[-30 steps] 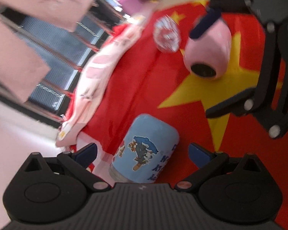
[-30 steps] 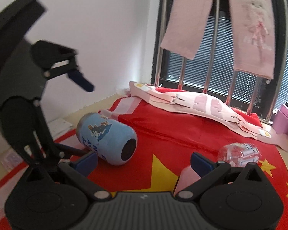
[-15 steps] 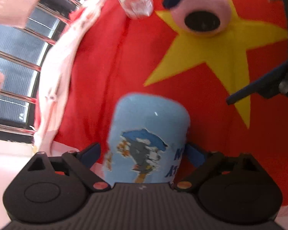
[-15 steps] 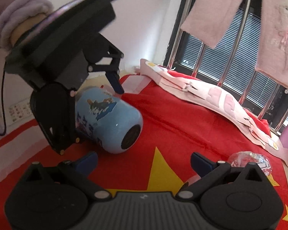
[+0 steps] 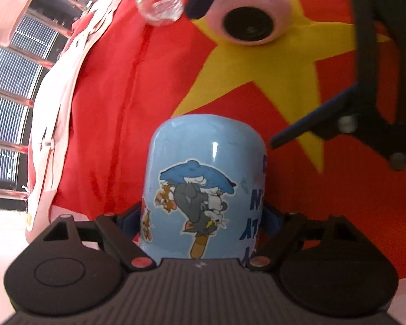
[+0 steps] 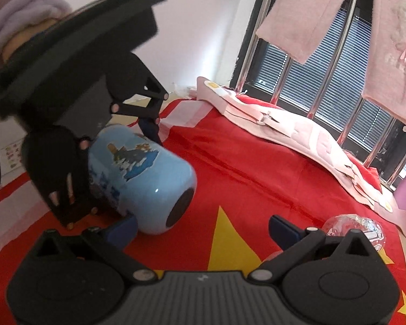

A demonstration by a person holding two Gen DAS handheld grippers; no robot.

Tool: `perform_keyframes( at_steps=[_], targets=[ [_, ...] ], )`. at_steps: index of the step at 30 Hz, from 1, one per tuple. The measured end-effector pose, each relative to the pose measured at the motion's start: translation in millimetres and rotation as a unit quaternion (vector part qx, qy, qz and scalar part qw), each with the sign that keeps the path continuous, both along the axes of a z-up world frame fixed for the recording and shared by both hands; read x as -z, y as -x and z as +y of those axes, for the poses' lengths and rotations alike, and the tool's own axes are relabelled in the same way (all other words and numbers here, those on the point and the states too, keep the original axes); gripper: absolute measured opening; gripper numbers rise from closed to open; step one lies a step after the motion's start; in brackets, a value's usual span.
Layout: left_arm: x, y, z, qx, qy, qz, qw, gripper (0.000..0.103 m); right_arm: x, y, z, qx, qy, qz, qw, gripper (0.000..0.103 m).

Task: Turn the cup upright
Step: 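Close the left tool around the light-blue tumbler's body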

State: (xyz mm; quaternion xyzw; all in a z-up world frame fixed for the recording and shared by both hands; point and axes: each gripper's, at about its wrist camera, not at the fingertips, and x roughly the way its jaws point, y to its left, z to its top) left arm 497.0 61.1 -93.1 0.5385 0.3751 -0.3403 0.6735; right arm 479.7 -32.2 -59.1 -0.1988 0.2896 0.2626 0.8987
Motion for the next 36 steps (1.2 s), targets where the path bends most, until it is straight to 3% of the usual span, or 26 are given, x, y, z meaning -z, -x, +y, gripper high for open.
perform_keyframes(
  at_steps=[10, 17, 26, 36],
  targets=[
    [-11.1, 39.4, -0.4, -0.008, 0.003, -0.034, 0.9994, 0.085, 5.8, 7.8, -1.6, 0.001, 0.011, 0.012, 1.000, 0.103],
    [4.7, 55.7, 0.3, -0.010, -0.017, -0.043, 0.9989, 0.086, 7.9, 26.4, -4.7, -0.001, 0.022, 0.014, 1.000, 0.103],
    [8.4, 61.0, -1.2, -0.029, 0.004, -0.080, 0.9964, 0.085, 11.3, 39.7, -6.6, -0.008, 0.026, 0.007, 1.000, 0.103],
    [11.8, 89.4, 0.2, -0.014, 0.009, -0.121, 0.9925, 0.084, 12.0, 38.4, -6.2, 0.000, 0.019, 0.004, 1.000, 0.103]
  ],
)
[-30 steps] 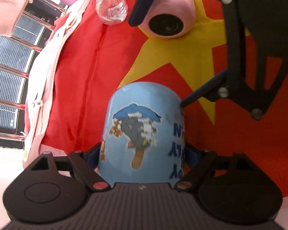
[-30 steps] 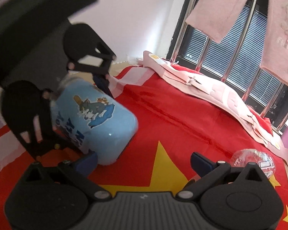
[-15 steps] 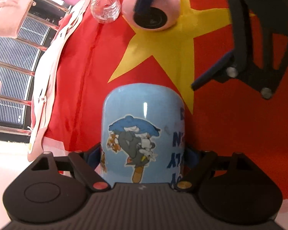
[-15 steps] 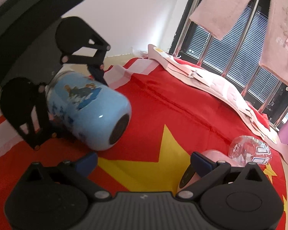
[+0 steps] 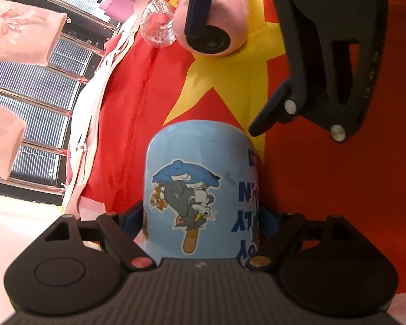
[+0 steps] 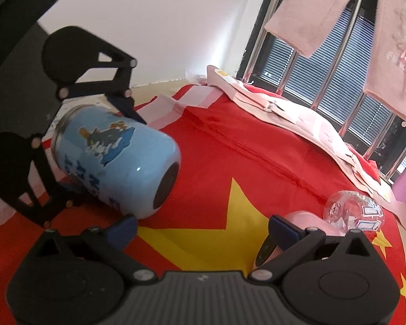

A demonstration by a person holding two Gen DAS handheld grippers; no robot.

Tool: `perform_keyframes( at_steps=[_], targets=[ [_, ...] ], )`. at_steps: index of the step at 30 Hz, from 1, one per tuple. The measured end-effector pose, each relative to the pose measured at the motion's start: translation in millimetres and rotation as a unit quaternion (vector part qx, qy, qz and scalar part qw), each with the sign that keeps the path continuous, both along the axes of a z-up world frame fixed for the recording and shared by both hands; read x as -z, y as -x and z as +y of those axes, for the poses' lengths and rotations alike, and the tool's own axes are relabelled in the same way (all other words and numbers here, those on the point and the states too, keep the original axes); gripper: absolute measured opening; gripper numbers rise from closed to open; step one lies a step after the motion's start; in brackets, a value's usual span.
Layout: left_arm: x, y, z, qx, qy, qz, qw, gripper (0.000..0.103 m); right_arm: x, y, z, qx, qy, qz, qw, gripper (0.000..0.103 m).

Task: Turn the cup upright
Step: 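Close the left tool around the light-blue tumbler's body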

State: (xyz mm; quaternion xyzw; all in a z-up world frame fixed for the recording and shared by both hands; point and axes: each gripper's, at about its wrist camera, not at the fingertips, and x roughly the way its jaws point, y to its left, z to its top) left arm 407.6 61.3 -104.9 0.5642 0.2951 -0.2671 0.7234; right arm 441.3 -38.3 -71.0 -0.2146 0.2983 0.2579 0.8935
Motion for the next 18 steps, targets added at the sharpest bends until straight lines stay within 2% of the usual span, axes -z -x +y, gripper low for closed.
perform_keyframes(
  at_steps=[8, 18],
  targets=[
    [-6.8, 17.5, 1.6, -0.005, 0.008, -0.002, 1.0000, 0.084, -7.0, 15.9, -2.9, 0.007, -0.012, 0.000, 1.000, 0.103],
    [-23.9, 55.1, -5.6, 0.004, 0.022, -0.022, 0.9995, 0.084, -19.2, 57.1, -13.1, 0.013, -0.027, -0.004, 1.000, 0.103]
  ],
)
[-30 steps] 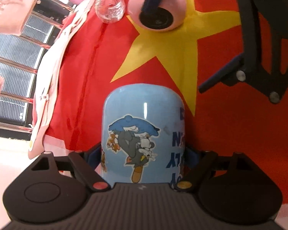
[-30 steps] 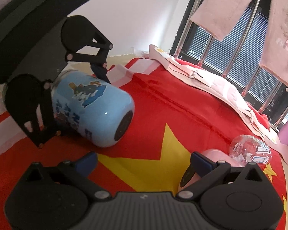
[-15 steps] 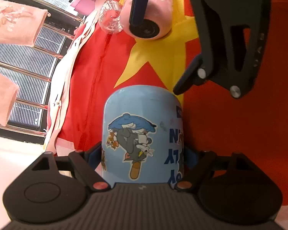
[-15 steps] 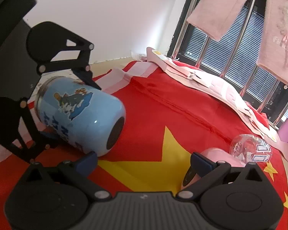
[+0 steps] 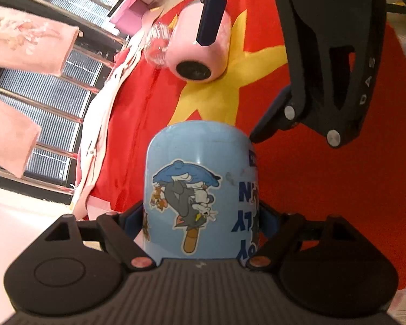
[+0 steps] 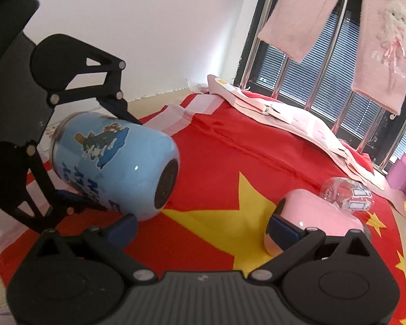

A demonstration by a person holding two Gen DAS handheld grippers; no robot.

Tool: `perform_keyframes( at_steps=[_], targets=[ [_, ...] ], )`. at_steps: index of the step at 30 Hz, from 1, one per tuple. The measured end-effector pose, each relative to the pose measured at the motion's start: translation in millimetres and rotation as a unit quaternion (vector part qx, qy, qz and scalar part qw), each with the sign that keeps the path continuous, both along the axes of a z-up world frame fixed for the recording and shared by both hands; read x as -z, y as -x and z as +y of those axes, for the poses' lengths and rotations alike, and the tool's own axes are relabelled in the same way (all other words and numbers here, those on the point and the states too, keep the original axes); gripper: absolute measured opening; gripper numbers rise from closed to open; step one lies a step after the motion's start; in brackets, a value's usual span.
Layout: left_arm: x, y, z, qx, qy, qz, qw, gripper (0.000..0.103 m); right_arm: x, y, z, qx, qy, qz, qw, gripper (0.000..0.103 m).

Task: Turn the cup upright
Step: 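Close the left tool around the light-blue tumbler's body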

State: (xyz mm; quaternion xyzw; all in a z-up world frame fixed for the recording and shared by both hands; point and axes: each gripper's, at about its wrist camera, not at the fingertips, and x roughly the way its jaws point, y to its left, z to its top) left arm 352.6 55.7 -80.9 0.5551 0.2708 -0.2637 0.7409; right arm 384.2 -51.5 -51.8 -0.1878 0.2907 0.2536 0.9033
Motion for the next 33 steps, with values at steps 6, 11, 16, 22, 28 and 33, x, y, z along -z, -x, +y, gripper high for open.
perform_keyframes(
  at_steps=[6, 11, 16, 22, 28, 33],
  targets=[
    [-8.6, 36.4, -21.5, 0.022, 0.006, -0.009, 0.9997, 0.084, -8.4, 37.2, -21.8, 0.015, -0.003, -0.008, 1.000, 0.103],
    [-4.3, 60.9, -51.9, 0.044, 0.023, -0.007, 0.9987, 0.084, -2.8, 71.0, -51.5, 0.039, -0.003, -0.004, 0.999, 0.103],
    [4.9, 73.5, -88.6, 0.074, 0.031, 0.003, 0.9968, 0.084, 5.0, 94.7, -87.0, 0.063, -0.001, 0.007, 0.998, 0.103],
    [16.7, 75.4, -117.6, 0.098, 0.025, 0.017, 0.9947, 0.084, 9.6, 106.3, -120.2, 0.088, -0.008, 0.014, 0.996, 0.103],
    [20.8, 67.2, -121.3, 0.092, 0.031, 0.035, 0.9946, 0.085, 14.7, 110.8, -129.1, 0.098, -0.015, 0.021, 0.995, 0.103],
    [21.4, 71.9, -118.4, 0.091, 0.023, 0.008, 0.9955, 0.100, 12.6, 110.2, -127.0, 0.090, -0.013, 0.019, 0.996, 0.103]
  ],
)
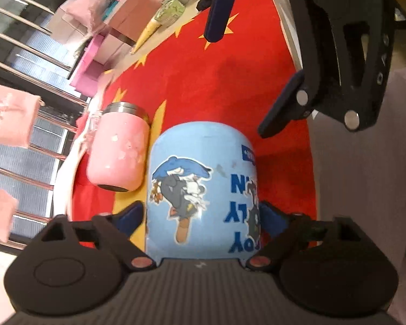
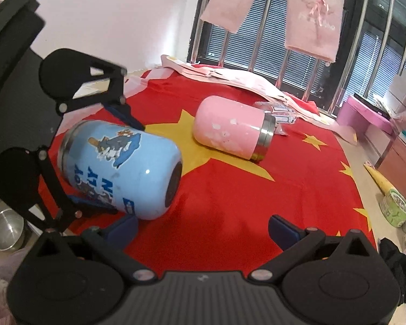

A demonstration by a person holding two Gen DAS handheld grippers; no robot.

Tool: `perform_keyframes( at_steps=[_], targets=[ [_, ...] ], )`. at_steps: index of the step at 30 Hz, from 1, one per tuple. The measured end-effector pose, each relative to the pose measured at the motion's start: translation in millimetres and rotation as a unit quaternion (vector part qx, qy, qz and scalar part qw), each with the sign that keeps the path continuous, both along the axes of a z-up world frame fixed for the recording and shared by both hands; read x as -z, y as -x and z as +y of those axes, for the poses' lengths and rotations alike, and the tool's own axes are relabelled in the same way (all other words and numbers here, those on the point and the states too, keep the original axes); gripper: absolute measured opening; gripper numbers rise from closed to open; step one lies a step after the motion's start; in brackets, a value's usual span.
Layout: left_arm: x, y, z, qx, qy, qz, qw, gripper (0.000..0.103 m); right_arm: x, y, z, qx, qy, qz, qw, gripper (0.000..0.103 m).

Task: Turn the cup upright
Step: 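Close the left tool around the light-blue tumbler's body, then lift the light-blue tumbler with the left tool and rotate it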

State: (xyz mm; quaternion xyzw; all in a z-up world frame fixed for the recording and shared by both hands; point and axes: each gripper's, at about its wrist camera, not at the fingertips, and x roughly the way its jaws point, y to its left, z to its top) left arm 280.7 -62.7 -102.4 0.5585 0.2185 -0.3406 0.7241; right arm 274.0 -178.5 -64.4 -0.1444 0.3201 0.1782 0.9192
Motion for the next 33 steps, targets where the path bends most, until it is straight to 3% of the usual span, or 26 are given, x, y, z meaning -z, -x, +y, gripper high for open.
perform_keyframes(
  at_steps=[5, 8, 11, 15, 19, 23, 29, 33],
  targets=[
    [-21.0, 8.8, 23.9, -0.045, 0.063, 0.014, 0.9969, 0.103, -6.6, 2.2, 4.5, -0.032, 0.016, -0.007, 0.999, 0.103],
    [-36.7, 13.4, 41.5, -0.111, 0.119, 0.014, 0.9866, 0.103, -14.8, 0.8, 12.4, -0.078, 0.047, -0.015, 0.996, 0.103],
    [-50.7, 14.3, 60.8, -0.205, 0.194, 0.047, 0.9583, 0.103, -24.3, -3.1, 25.7, -0.137, 0.087, -0.025, 0.986, 0.103],
    [-55.6, 26.3, 81.2, -0.287, 0.271, 0.079, 0.9154, 0.103, -33.6, -12.8, 52.0, -0.235, 0.159, -0.027, 0.958, 0.103],
    [-50.8, 35.3, 91.2, -0.341, 0.298, 0.073, 0.8886, 0.103, -36.3, -27.8, 81.6, -0.307, 0.227, -0.019, 0.924, 0.103],
    [-50.7, 38.1, 100.6, -0.374, 0.333, 0.081, 0.8616, 0.103, -36.4, -45.7, 111.8, -0.346, 0.267, 0.000, 0.899, 0.103],
    [-46.3, 36.8, 109.2, -0.376, 0.346, 0.090, 0.8549, 0.103, -22.4, -54.7, 140.6, -0.385, 0.309, 0.030, 0.869, 0.103],
    [-39.0, 34.0, 112.6, -0.380, 0.344, 0.092, 0.8536, 0.103, -11.5, -62.5, 150.9, -0.391, 0.316, 0.064, 0.862, 0.100]
  ],
)
